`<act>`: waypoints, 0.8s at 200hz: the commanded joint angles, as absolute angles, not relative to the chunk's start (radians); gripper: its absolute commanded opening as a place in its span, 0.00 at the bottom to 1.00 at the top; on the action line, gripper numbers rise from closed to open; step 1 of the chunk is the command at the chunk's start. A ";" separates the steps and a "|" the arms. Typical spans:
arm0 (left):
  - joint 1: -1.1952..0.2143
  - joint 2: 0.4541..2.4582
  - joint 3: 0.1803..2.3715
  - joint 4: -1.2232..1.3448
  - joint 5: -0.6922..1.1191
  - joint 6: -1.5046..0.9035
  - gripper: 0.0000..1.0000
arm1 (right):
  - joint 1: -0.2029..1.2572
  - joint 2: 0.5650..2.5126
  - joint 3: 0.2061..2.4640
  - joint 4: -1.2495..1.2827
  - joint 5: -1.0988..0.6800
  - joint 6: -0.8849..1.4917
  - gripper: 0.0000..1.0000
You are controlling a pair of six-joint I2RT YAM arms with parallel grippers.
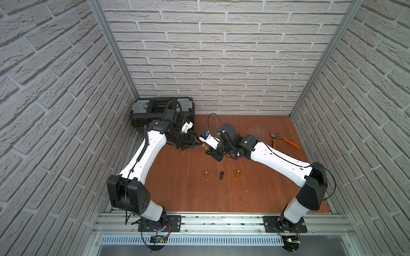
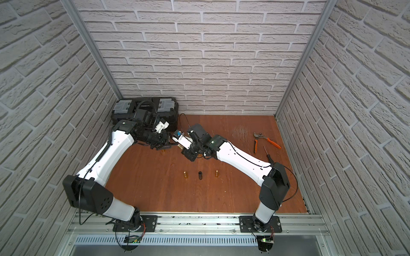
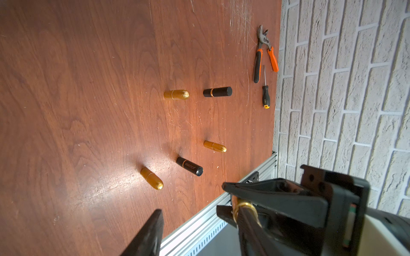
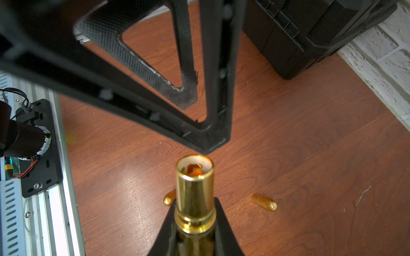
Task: Open the lipstick cap
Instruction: Place the lipstick at the center of the board.
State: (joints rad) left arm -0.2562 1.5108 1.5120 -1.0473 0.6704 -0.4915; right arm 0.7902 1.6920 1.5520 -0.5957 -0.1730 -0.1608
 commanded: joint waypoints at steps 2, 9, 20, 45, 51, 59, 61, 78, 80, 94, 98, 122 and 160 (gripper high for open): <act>-0.258 1.491 1.509 -1.047 0.718 -0.480 0.55 | 0.804 1.703 1.583 -0.573 -0.188 -0.156 0.03; -0.259 1.488 1.509 -1.041 0.725 -0.482 0.55 | 0.804 1.706 1.584 -0.575 -0.187 -0.158 0.03; -0.259 1.486 1.512 -1.035 0.726 -0.486 0.55 | 0.804 1.710 1.586 -0.579 -0.184 -0.158 0.03; -0.258 1.477 1.517 -1.038 0.724 -0.491 0.55 | 0.804 1.718 1.586 -0.583 -0.185 -0.163 0.03; -0.258 1.476 1.516 -1.037 0.729 -0.492 0.54 | 0.804 1.719 1.587 -0.583 -0.184 -0.162 0.03; -0.260 1.475 1.513 -1.039 0.736 -0.492 0.54 | 0.804 1.722 1.589 -0.584 -0.187 -0.160 0.03; -0.261 1.475 1.513 -1.040 0.737 -0.492 0.54 | 0.805 1.722 1.590 -0.584 -0.187 -0.160 0.03; -0.271 1.474 1.506 -1.048 0.749 -0.482 0.53 | 0.804 1.728 1.596 -0.583 -0.188 -0.161 0.03; -0.272 1.476 1.504 -1.050 0.750 -0.481 0.53 | 0.805 1.729 1.597 -0.583 -0.188 -0.160 0.03; -0.282 1.474 1.499 -1.054 0.754 -0.473 0.51 | 0.804 1.735 1.604 -0.584 -0.185 -0.162 0.03; -0.285 1.473 1.497 -1.053 0.755 -0.472 0.51 | 0.804 1.738 1.607 -0.585 -0.185 -0.162 0.03; -0.289 1.477 1.485 -1.062 0.746 -0.465 0.48 | 0.804 1.751 1.621 -0.592 -0.188 -0.166 0.03; -0.288 1.485 1.474 -1.045 0.744 -0.468 0.38 | 0.804 1.750 1.622 -0.592 -0.187 -0.170 0.03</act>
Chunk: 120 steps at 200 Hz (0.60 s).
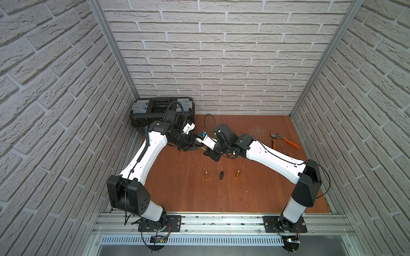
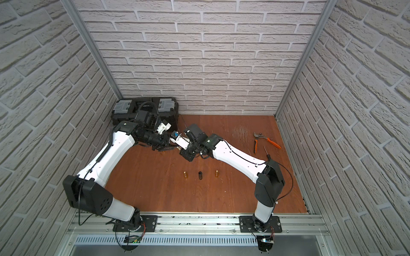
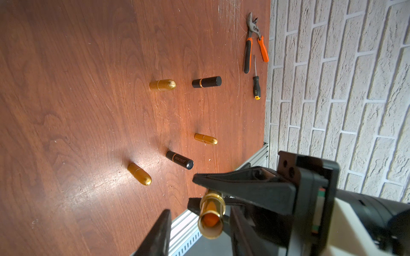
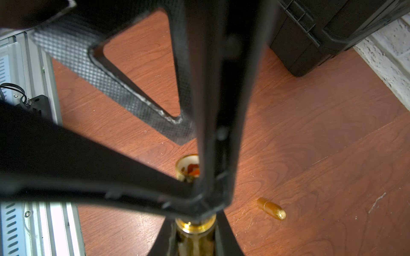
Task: Open the lipstick cap
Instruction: Place the lipstick at the center of the board.
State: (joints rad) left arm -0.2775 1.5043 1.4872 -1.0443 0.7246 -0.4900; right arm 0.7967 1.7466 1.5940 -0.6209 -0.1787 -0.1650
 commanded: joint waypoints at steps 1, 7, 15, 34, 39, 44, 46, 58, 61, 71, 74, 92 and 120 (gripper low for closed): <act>-0.288 1.486 1.474 -1.045 0.744 -0.468 0.38 | 0.804 1.750 1.623 -0.592 -0.188 -0.169 0.03; -0.290 1.488 1.474 -1.043 0.745 -0.468 0.36 | 0.804 1.753 1.623 -0.594 -0.186 -0.170 0.03; -0.291 1.491 1.476 -1.042 0.747 -0.467 0.34 | 0.804 1.755 1.624 -0.594 -0.184 -0.170 0.03; -0.294 1.496 1.474 -1.044 0.750 -0.465 0.33 | 0.804 1.760 1.623 -0.595 -0.181 -0.166 0.03; -0.295 1.495 1.473 -1.045 0.750 -0.463 0.34 | 0.804 1.760 1.624 -0.595 -0.182 -0.164 0.03; -0.296 1.497 1.473 -1.045 0.750 -0.462 0.36 | 0.803 1.762 1.624 -0.595 -0.182 -0.163 0.03; -0.296 1.497 1.472 -1.045 0.750 -0.462 0.37 | 0.804 1.763 1.624 -0.595 -0.183 -0.164 0.03; -0.298 1.495 1.467 -1.040 0.749 -0.465 0.37 | 0.804 1.763 1.624 -0.592 -0.186 -0.161 0.03; -0.297 1.495 1.465 -1.039 0.748 -0.466 0.37 | 0.804 1.763 1.624 -0.591 -0.186 -0.161 0.03; -0.298 1.497 1.462 -1.034 0.743 -0.467 0.36 | 0.804 1.762 1.624 -0.589 -0.189 -0.163 0.03; -0.298 1.497 1.461 -1.033 0.744 -0.468 0.35 | 0.805 1.764 1.625 -0.589 -0.188 -0.162 0.03; -0.298 1.500 1.460 -1.023 0.737 -0.472 0.32 | 0.805 1.765 1.630 -0.591 -0.190 -0.162 0.03; -0.298 1.503 1.459 -1.011 0.739 -0.480 0.24 | 0.806 1.764 1.634 -0.594 -0.190 -0.158 0.03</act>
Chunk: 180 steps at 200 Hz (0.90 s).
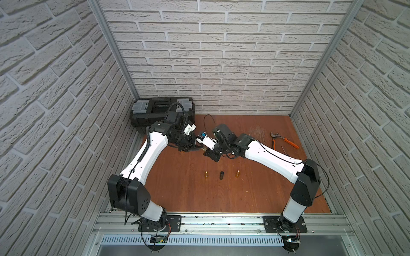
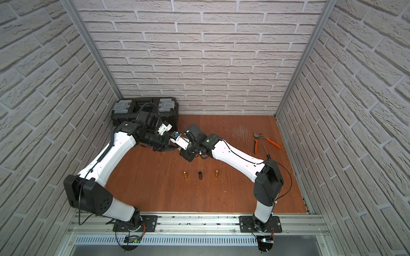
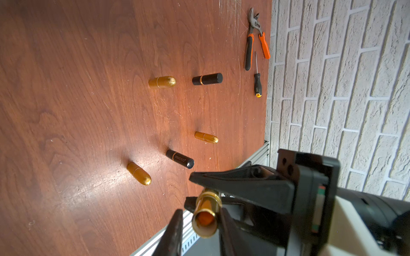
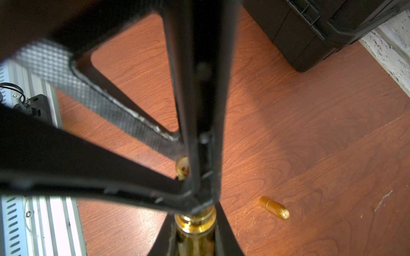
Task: Open the lipstick cap
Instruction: Place the lipstick at the center of the board.
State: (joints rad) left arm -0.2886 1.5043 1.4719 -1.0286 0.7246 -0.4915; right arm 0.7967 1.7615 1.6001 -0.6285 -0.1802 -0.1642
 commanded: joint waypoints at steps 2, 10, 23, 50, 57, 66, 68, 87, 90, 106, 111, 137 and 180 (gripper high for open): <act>-0.298 1.503 1.459 -1.010 0.737 -0.480 0.24 | 0.806 1.764 1.634 -0.594 -0.190 -0.158 0.03; -0.298 1.503 1.459 -1.009 0.737 -0.480 0.22 | 0.805 1.763 1.632 -0.592 -0.189 -0.156 0.03; -0.299 1.504 1.459 -1.009 0.738 -0.482 0.19 | 0.805 1.763 1.633 -0.592 -0.189 -0.154 0.03; -0.297 1.496 1.459 -1.018 0.735 -0.479 0.15 | 0.805 1.763 1.635 -0.591 -0.188 -0.151 0.03; -0.297 1.493 1.457 -1.019 0.735 -0.479 0.15 | 0.806 1.762 1.637 -0.592 -0.187 -0.150 0.03; -0.296 1.488 1.454 -1.019 0.734 -0.482 0.14 | 0.805 1.764 1.639 -0.594 -0.186 -0.150 0.03; -0.297 1.487 1.454 -1.019 0.733 -0.482 0.14 | 0.806 1.763 1.640 -0.595 -0.186 -0.150 0.03; -0.293 1.476 1.450 -1.019 0.732 -0.485 0.13 | 0.805 1.763 1.644 -0.595 -0.181 -0.148 0.03; -0.292 1.474 1.449 -1.019 0.733 -0.485 0.13 | 0.805 1.763 1.644 -0.595 -0.180 -0.149 0.03; -0.288 1.467 1.447 -1.017 0.733 -0.490 0.13 | 0.806 1.762 1.647 -0.597 -0.176 -0.146 0.03; -0.286 1.466 1.445 -1.016 0.732 -0.491 0.13 | 0.805 1.760 1.647 -0.596 -0.175 -0.144 0.03; -0.281 1.457 1.439 -1.004 0.737 -0.502 0.13 | 0.805 1.753 1.645 -0.592 -0.165 -0.140 0.08; -0.268 1.452 1.440 -0.986 0.752 -0.519 0.13 | 0.807 1.735 1.634 -0.580 -0.167 -0.138 0.18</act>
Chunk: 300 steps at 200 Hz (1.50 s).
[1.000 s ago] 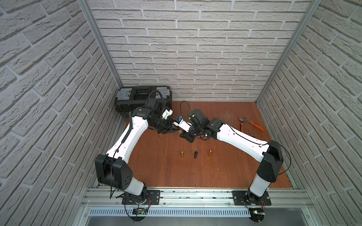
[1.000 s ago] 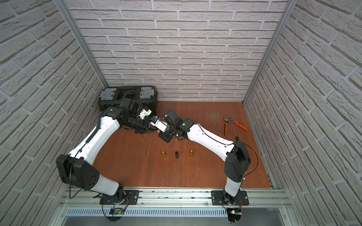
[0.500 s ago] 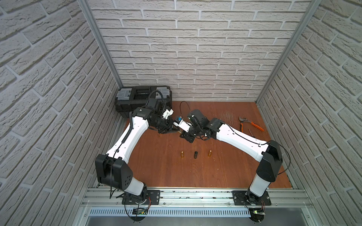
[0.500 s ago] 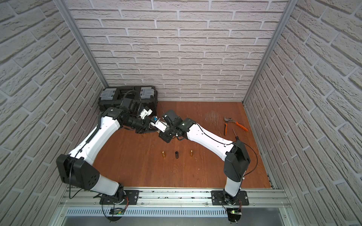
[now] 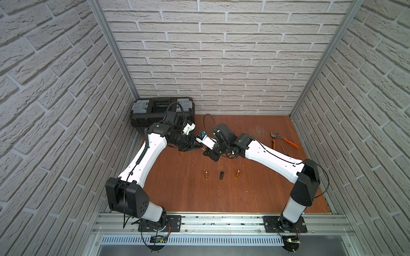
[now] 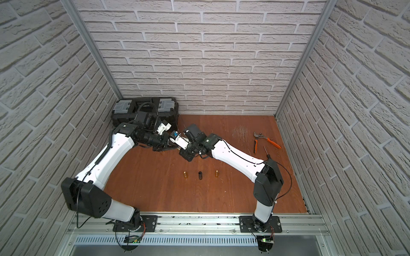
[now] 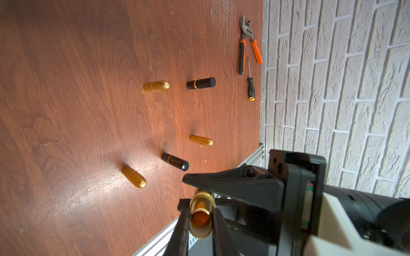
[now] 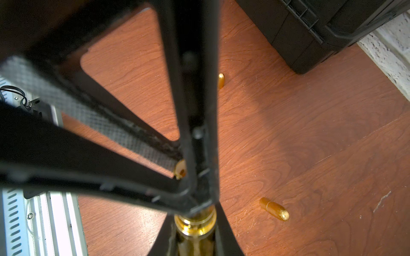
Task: Open the lipstick cap
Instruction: Place the lipstick at the center of the board.
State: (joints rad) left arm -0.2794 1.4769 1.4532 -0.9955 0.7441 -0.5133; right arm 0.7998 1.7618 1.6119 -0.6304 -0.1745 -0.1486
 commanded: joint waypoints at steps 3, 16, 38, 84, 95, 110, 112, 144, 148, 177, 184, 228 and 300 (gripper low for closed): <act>-0.268 1.451 1.441 -0.986 0.753 -0.519 0.13 | 0.806 1.734 1.632 -0.578 -0.168 -0.139 0.18; -0.266 1.451 1.444 -0.988 0.748 -0.519 0.13 | 0.806 1.727 1.627 -0.570 -0.167 -0.138 0.22; -0.262 1.446 1.442 -0.989 0.751 -0.518 0.12 | 0.806 1.720 1.620 -0.563 -0.165 -0.139 0.27; -0.249 1.442 1.445 -0.989 0.756 -0.527 0.12 | 0.806 1.705 1.612 -0.542 -0.158 -0.133 0.32; -0.237 1.439 1.445 -0.986 0.752 -0.531 0.12 | 0.805 1.698 1.612 -0.540 -0.157 -0.133 0.33; -0.219 1.443 1.450 -0.982 0.736 -0.541 0.12 | 0.806 1.689 1.611 -0.541 -0.152 -0.134 0.37; -0.217 1.443 1.450 -0.981 0.734 -0.542 0.12 | 0.806 1.688 1.610 -0.541 -0.151 -0.135 0.37; -0.178 1.472 1.487 -0.998 0.645 -0.551 0.13 | 0.804 1.654 1.582 -0.541 -0.125 -0.144 0.42; -0.178 1.479 1.498 -1.007 0.624 -0.546 0.13 | 0.805 1.648 1.579 -0.540 -0.121 -0.146 0.42; -0.206 1.551 1.587 -1.066 0.402 -0.493 0.13 | 0.804 1.600 1.562 -0.554 -0.078 -0.160 0.42; -0.217 1.576 1.602 -1.064 0.357 -0.484 0.14 | 0.804 1.586 1.558 -0.558 -0.063 -0.163 0.42; -0.300 1.756 1.678 -1.022 0.106 -0.444 0.14 | 0.804 1.478 1.497 -0.573 0.069 -0.174 0.42; -0.372 1.887 1.636 -0.855 -0.064 -0.436 0.13 | 0.802 1.338 1.388 -0.616 0.208 -0.168 0.43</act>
State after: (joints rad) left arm -0.3573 1.8832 1.6577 -0.9287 0.0261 -0.4461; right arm 0.7998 1.3743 1.4178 -0.6071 0.1444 -0.1654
